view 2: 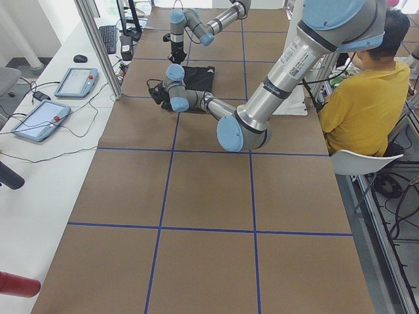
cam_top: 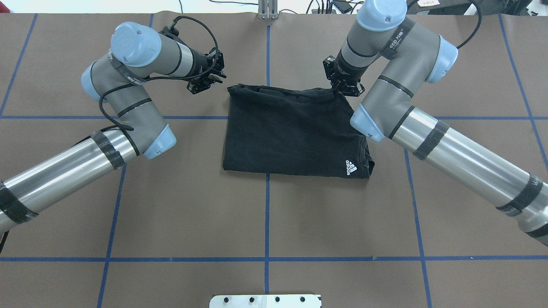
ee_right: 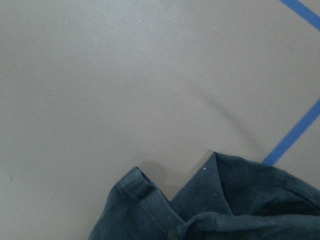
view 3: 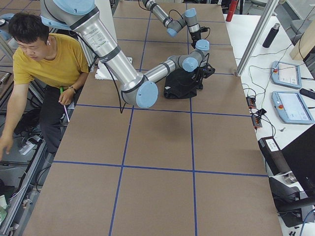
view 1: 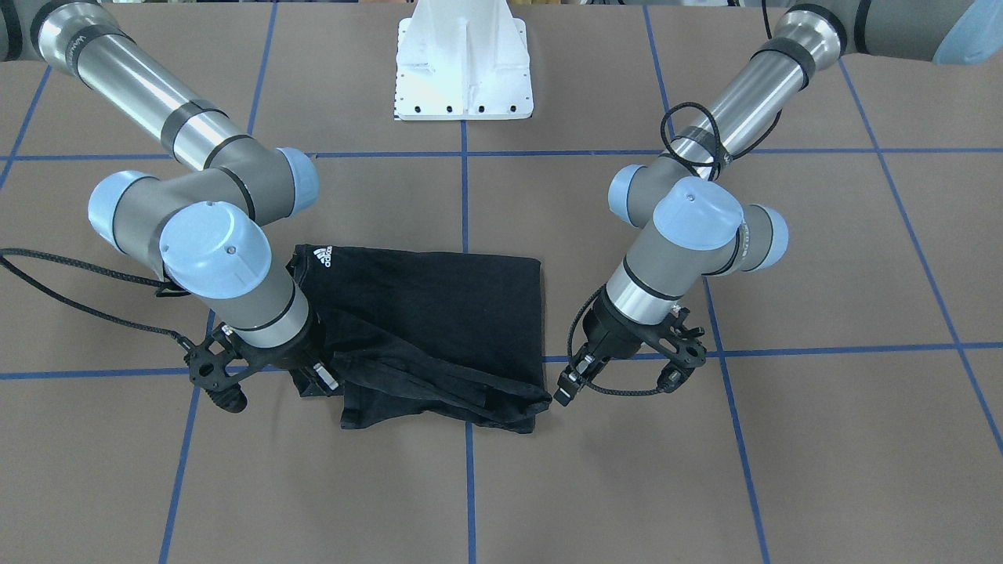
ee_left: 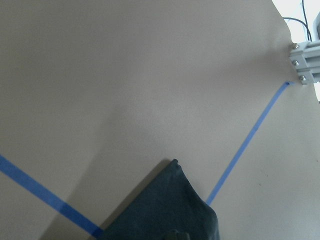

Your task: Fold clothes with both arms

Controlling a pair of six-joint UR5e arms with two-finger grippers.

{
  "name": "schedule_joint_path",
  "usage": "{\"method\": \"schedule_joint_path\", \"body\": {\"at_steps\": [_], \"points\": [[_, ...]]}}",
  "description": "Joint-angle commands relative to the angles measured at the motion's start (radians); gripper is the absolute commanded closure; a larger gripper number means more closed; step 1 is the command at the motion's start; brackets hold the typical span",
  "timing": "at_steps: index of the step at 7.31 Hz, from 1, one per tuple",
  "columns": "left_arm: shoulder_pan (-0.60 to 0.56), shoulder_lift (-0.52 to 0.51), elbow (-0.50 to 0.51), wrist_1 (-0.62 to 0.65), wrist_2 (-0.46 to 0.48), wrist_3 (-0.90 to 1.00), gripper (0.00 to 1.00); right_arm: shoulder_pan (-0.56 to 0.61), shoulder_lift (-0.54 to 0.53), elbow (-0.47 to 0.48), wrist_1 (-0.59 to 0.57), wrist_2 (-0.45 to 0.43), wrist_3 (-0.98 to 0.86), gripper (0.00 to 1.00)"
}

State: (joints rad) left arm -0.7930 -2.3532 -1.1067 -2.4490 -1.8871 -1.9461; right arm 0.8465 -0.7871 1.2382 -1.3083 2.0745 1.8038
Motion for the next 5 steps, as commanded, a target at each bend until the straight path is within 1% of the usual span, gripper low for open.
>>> {"method": "schedule_joint_path", "body": {"at_steps": [1, 2, 3, 4, 5], "points": [[-0.038, -0.029, 0.071, -0.033, 0.026, 0.061, 0.01, 0.039, 0.065, -0.088, 0.014, 0.015, -0.050, 0.00], [-0.038, -0.029, 0.070, -0.033, 0.025, 0.061, 0.01, 0.066, 0.068, -0.086, 0.014, 0.036, -0.072, 0.00], [-0.047, -0.031, 0.064, -0.035, 0.022, 0.065, 0.01, 0.078, 0.065, -0.086, 0.015, 0.080, -0.116, 0.00], [-0.058, -0.034, 0.050, -0.033, 0.016, 0.119, 0.01, 0.083, 0.065, -0.085, 0.017, 0.082, -0.121, 0.00], [-0.070, -0.031, 0.032, -0.027, -0.016, 0.210, 0.01, 0.103, 0.063, -0.076, 0.014, 0.088, -0.144, 0.00]]}}
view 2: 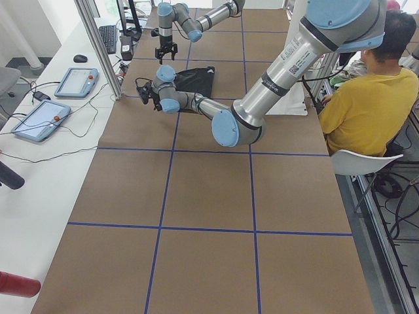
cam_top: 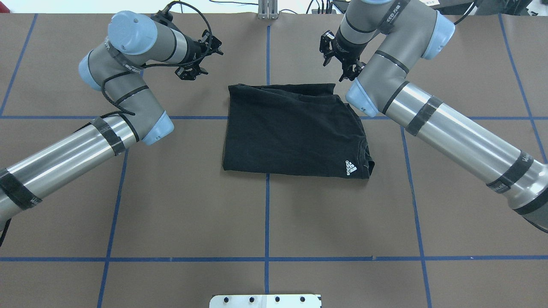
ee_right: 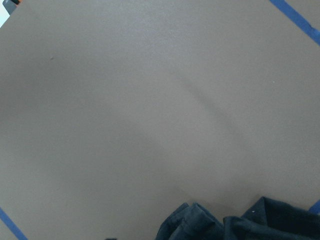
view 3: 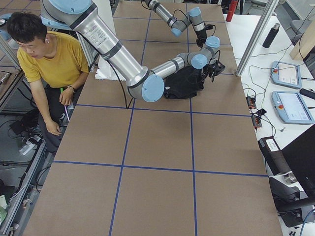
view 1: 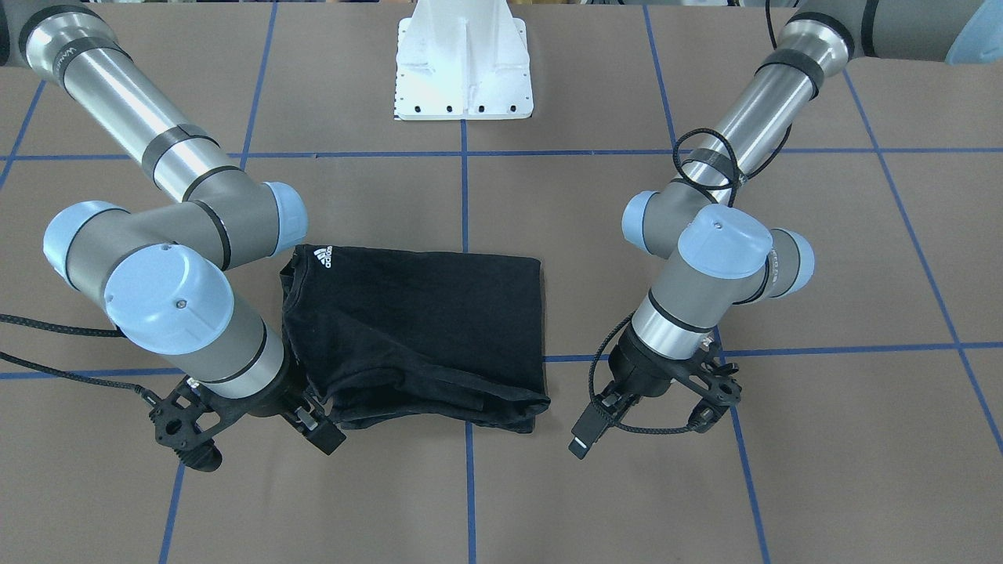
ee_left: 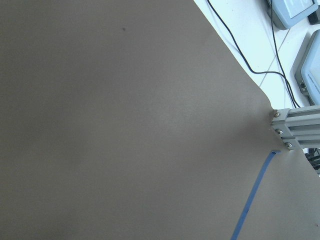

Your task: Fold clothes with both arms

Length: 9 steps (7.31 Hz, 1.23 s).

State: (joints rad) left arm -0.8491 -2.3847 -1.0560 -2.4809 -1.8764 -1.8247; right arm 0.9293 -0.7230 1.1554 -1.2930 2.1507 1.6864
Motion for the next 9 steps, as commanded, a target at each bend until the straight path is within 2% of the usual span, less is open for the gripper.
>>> {"method": "schedule_joint_path", "body": {"at_steps": [1, 3, 4, 7, 8, 9], "points": [[-0.049, 0.009, -0.036, 0.010, -0.115, 0.225, 0.01, 0.051, -0.010, 0.013, -0.005, 0.014, -0.096, 0.00], [-0.105, 0.112, -0.094, 0.010, -0.139, 0.556, 0.01, 0.127, -0.103, 0.035, -0.012, 0.012, -0.442, 0.00], [-0.132, 0.203, -0.166, 0.010, -0.141, 0.667, 0.01, 0.161, -0.184, 0.064, -0.012, 0.012, -0.622, 0.00], [-0.256, 0.445, -0.264, 0.034, -0.191, 1.131, 0.01, 0.314, -0.346, 0.058, -0.040, 0.015, -1.197, 0.00], [-0.342, 0.514, -0.269, 0.036, -0.255, 1.285, 0.01, 0.369, -0.355, 0.061, -0.122, 0.052, -1.331, 0.00], [-0.425, 0.557, -0.266, 0.048, -0.300, 1.417, 0.01, 0.434, -0.389, 0.063, -0.174, 0.128, -1.446, 0.00]]}}
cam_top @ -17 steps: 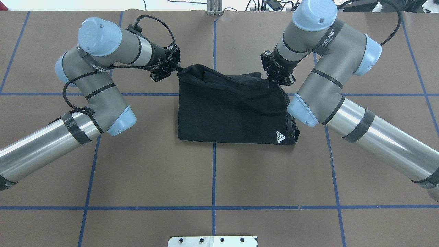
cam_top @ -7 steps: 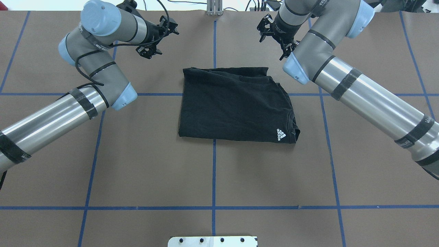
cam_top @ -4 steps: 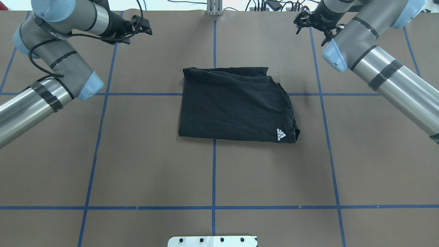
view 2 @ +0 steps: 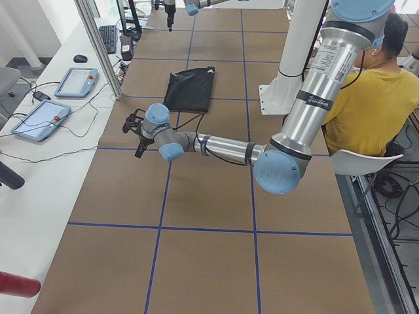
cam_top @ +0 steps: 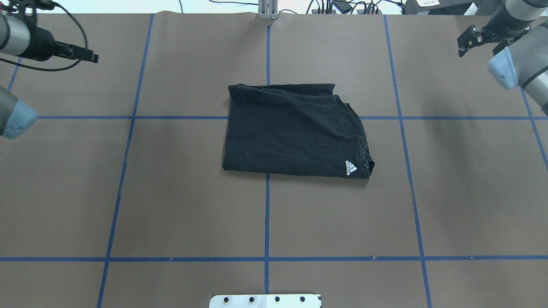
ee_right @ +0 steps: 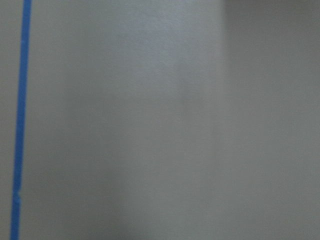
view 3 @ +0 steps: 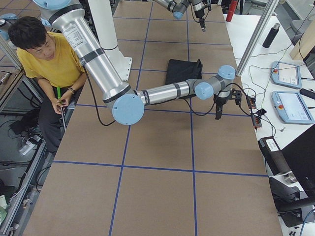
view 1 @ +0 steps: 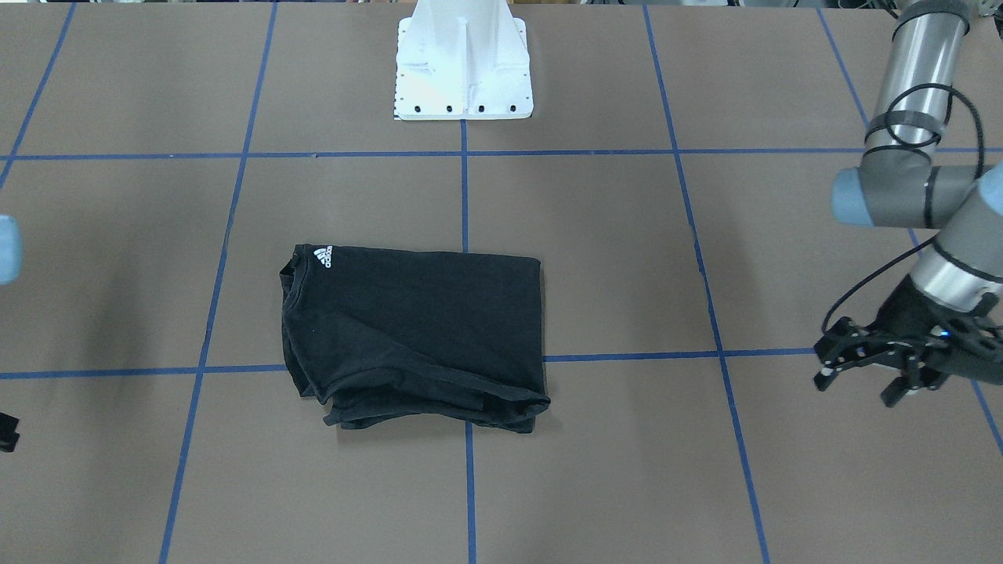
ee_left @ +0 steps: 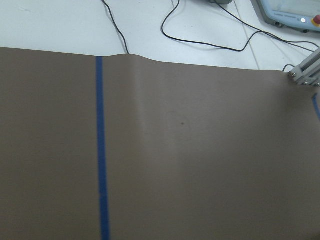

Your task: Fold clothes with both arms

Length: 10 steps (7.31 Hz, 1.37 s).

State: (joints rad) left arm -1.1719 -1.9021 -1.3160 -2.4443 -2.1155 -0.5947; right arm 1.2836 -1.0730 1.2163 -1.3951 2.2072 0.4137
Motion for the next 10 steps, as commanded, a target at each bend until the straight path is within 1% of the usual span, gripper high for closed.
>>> {"method": "schedule_joint_path", "body": {"at_steps": [1, 2, 4, 5, 6, 7, 8, 9, 10], "points": [[-0.177, 0.093, -0.009, 0.075, -0.099, 0.299, 0.01, 0.145, -0.094, 0.009, -0.071, 0.145, -0.259, 0.00], [-0.248, 0.093, -0.009, 0.173, -0.142, 0.409, 0.01, 0.175, -0.152, 0.055, -0.070, 0.201, -0.278, 0.00], [-0.342, 0.093, -0.012, 0.353, -0.161, 0.597, 0.01, 0.175, -0.258, 0.171, -0.068, 0.203, -0.279, 0.00], [-0.362, 0.093, -0.009, 0.413, -0.226, 0.596, 0.01, 0.175, -0.272, 0.221, -0.074, 0.191, -0.274, 0.00], [-0.364, 0.090, -0.011, 0.469, -0.239, 0.590, 0.01, 0.175, -0.274, 0.223, -0.074, 0.184, -0.273, 0.00], [-0.382, 0.089, -0.014, 0.499, -0.256, 0.590, 0.01, 0.175, -0.283, 0.224, -0.073, 0.184, -0.276, 0.00], [-0.399, 0.093, -0.052, 0.534, -0.259, 0.567, 0.01, 0.174, -0.286, 0.223, -0.074, 0.183, -0.273, 0.00], [-0.397, 0.100, -0.165, 0.639, -0.244, 0.473, 0.01, 0.168, -0.285, 0.223, -0.076, 0.183, -0.270, 0.00], [-0.397, 0.160, -0.210, 0.637, -0.224, 0.484, 0.01, 0.155, -0.288, 0.224, -0.076, 0.158, -0.265, 0.00]]}}
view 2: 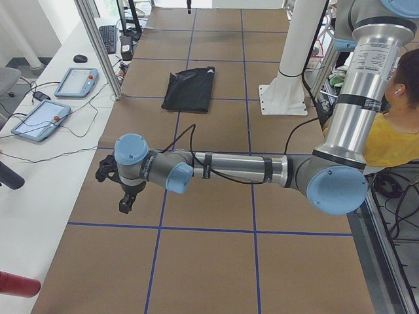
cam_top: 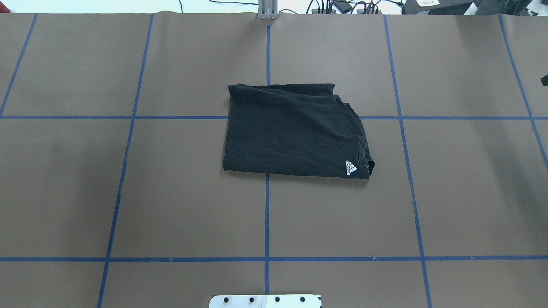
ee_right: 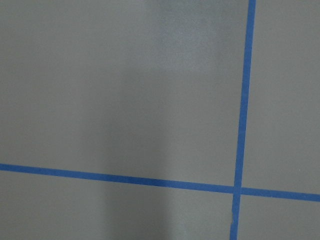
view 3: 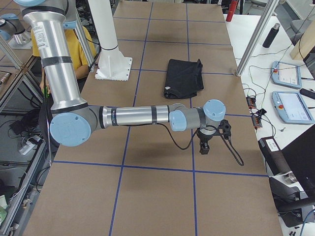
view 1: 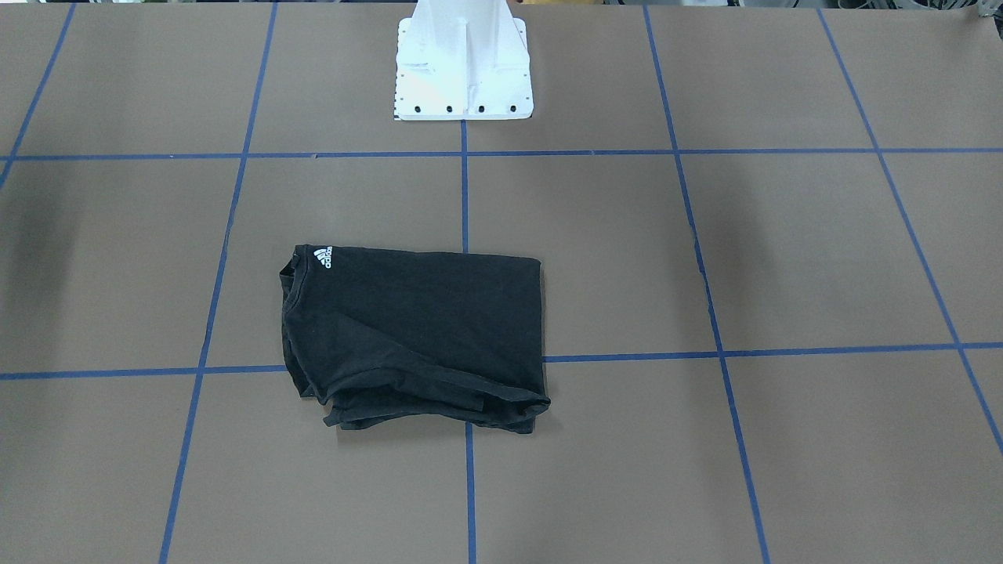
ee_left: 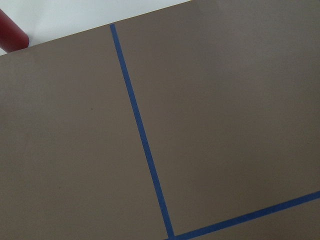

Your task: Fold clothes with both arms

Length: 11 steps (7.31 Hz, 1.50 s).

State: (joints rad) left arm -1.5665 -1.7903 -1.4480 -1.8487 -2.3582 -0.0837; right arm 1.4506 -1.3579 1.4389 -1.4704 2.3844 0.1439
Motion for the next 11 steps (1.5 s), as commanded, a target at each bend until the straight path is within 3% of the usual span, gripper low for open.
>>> {"method": "schedule_joint_path", "body": {"at_steps": [1, 6, 11], "points": [[-0.003, 0.098, -0.084, -0.031, 0.005, -0.028, 0.01, -0.013, -0.001, 0.003, -0.004, -0.042, 0.006, 0.00], [0.002, 0.086, -0.103, -0.040, -0.016, -0.031, 0.01, -0.013, -0.001, 0.011, -0.030, -0.050, 0.011, 0.00], [0.003, 0.149, -0.204, -0.036, -0.019, -0.030, 0.01, -0.021, 0.016, 0.043, -0.030, -0.047, 0.011, 0.00]]}}
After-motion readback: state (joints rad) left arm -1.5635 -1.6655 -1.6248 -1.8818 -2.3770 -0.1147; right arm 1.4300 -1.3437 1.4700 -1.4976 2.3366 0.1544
